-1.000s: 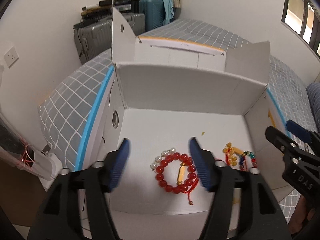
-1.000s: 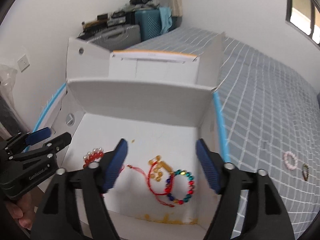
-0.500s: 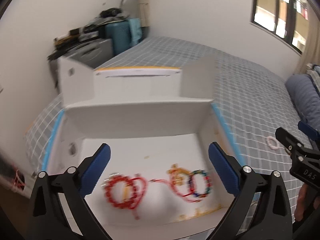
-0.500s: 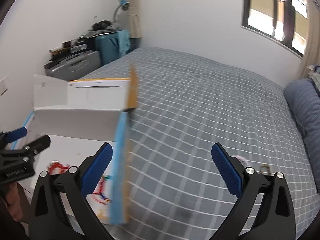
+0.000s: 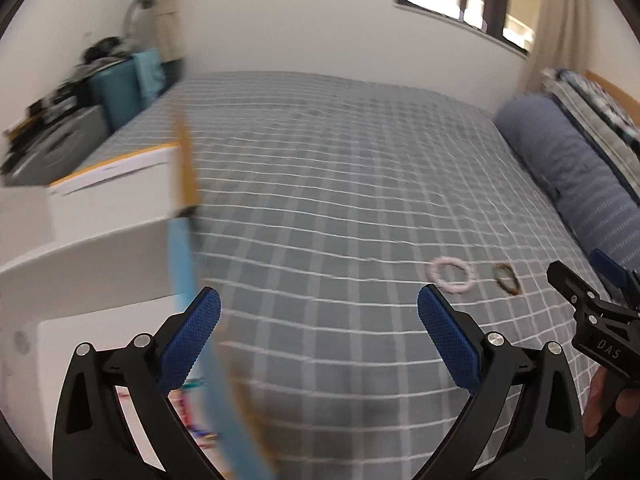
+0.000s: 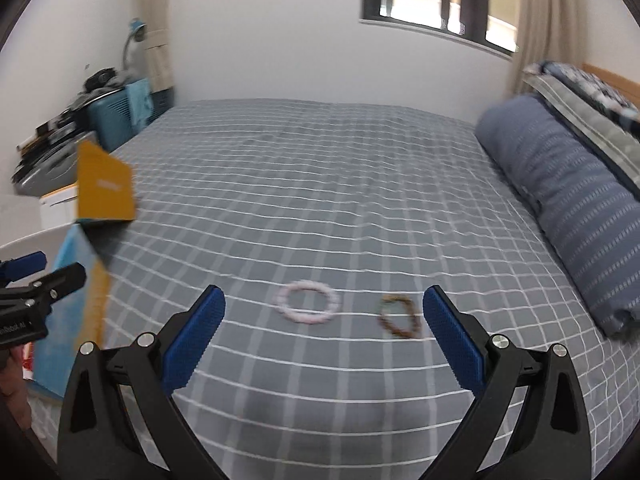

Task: Organize jewelry
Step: 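Move both tools back over the remaining bracelets on the bed, then grasp the pink bead bracelet with the left tool while the right tool grasps the brown wooden bead bracelet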

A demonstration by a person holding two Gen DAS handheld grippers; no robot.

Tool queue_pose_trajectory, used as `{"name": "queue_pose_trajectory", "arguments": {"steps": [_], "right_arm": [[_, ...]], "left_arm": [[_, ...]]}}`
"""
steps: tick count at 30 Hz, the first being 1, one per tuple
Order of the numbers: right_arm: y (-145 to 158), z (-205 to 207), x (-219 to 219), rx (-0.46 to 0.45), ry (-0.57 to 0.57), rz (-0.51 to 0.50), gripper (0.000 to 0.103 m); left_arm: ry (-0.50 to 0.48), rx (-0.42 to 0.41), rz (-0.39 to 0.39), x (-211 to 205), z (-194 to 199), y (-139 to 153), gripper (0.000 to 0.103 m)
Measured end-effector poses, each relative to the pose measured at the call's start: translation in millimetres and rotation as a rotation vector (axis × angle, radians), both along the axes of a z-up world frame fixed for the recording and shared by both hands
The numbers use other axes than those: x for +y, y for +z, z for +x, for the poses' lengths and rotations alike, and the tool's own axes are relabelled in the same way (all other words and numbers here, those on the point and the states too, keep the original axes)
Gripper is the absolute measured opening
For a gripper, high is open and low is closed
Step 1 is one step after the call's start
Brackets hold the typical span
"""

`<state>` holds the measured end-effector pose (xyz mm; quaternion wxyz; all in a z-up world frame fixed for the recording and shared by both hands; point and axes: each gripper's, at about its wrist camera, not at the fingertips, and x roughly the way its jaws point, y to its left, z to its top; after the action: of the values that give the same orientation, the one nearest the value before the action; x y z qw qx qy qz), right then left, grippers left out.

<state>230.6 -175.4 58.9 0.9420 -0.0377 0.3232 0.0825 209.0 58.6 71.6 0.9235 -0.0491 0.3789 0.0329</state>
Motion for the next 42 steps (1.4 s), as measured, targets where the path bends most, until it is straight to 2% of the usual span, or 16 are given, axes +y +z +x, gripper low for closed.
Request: {"name": "queue_pose_trajectory", "arguments": {"steps": [5,9,13,17,21,25,30,35,37,38,41,42], "right_arm": [[-30.1,20.5,-45.0,0.015,-0.034,0.035,0.095],[-61.1,43.0,-70.6,0.042,-0.068,0.051,0.095],[-87.0,67.8,-78.8,0.081,-0.087,0.032,0.092],[-109.3,84.1,-79.4,0.105,-0.085,0.019,0.089],[-127.7,94.4,-75.3,0.115,-0.075,0.005,0.087],[-141.0,102.2,-71.6,0.139,-0.073,0.003,0.079],[-148.9,104.7,-66.9,0.154,-0.054,-0.001,0.068],[-151.6,105.1,-65.3,0.161,-0.038,0.013,0.05],[-152.3,104.3,-65.0,0.16,-0.033,0.017,0.04],[-152.6,104.2,-64.7,0.159,-0.031,0.016,0.038],[-152.3,103.6,-63.9,0.155,-0.028,0.014,0.025],[-152.3,102.9,-63.3,0.152,-0.027,0.012,0.019]], "left_arm": [[-0.091,0.006,0.002,-56.9,41.1,-26.1,0.097],[-0.126,0.026,0.002,-85.6,75.8,-53.3,0.097],[-0.134,0.047,-0.007,-102.6,103.7,-77.7,0.097],[-0.136,0.049,0.033,-113.2,126.3,-102.7,0.097],[-0.136,0.078,0.013,-111.7,140.8,-125.3,0.097],[-0.148,0.096,0.026,-114.7,147.5,-141.8,0.097],[-0.151,0.124,0.001,-111.2,154.1,-151.4,0.097],[-0.15,0.127,0.027,-113.1,155.0,-153.5,0.095],[-0.145,0.125,0.033,-113.0,154.5,-152.4,0.09],[-0.14,0.125,0.033,-112.3,154.1,-152.5,0.087],[-0.126,0.116,0.027,-108.7,152.3,-150.8,0.071],[-0.124,0.113,0.025,-107.7,151.7,-150.1,0.062]]}}
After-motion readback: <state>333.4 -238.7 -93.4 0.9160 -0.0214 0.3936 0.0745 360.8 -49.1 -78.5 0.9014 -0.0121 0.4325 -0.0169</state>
